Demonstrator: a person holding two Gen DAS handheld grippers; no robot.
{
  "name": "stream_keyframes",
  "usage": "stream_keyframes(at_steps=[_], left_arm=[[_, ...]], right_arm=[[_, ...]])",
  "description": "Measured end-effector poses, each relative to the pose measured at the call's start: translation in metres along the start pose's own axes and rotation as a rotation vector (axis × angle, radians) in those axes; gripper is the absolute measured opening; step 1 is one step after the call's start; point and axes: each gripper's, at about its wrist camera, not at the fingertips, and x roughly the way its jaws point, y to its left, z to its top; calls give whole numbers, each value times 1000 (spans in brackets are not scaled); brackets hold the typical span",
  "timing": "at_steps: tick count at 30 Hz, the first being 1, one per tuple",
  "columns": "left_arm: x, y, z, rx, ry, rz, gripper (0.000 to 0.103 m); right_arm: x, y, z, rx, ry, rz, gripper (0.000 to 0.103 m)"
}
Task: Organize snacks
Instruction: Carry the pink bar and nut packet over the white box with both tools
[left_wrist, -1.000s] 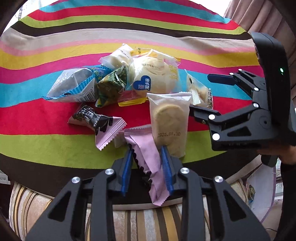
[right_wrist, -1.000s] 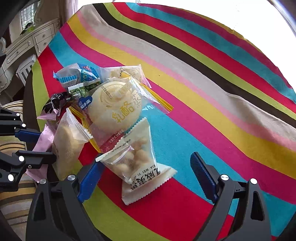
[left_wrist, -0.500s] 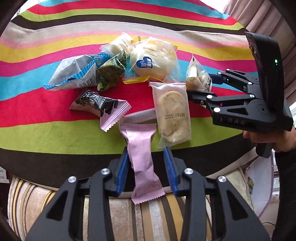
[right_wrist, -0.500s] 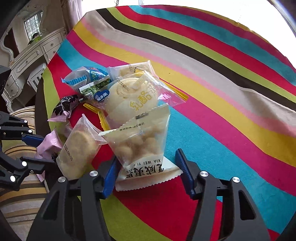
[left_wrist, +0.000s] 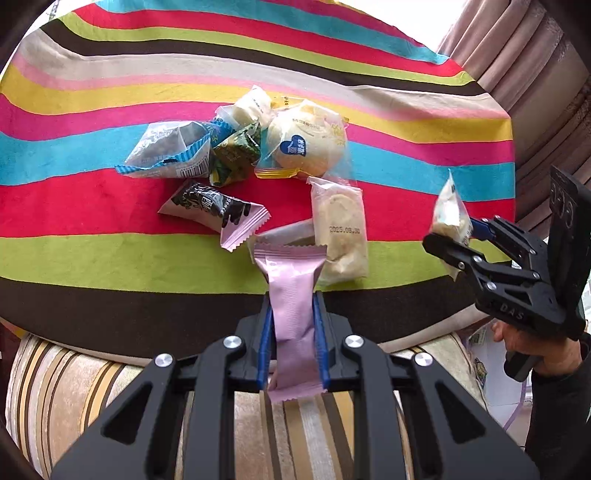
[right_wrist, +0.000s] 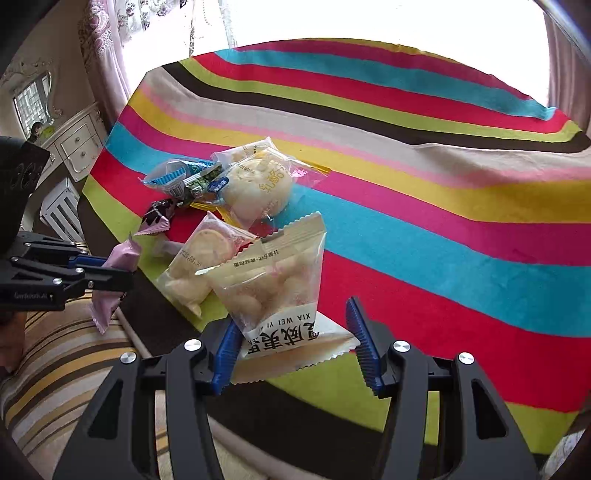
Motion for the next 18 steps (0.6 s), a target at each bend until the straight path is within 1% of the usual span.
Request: stream_keyframes(at_steps=[2,6,11,18], left_arm=[[-6,-7,-3,17,-7,-15,20],[-9,-35,-8,67,-18,-58,20],[-15,-90,-20,174,-23,-127,20],[-21,-161,-42,318,-20,-190,20]], right_arm=[[-21,4,-11,6,-9,-31,54],[-71,8,-38,23,-22,-95,54],[-122,15,-70,58,-35,-176,54],[-181,12,-121,119,-36,-276,54]])
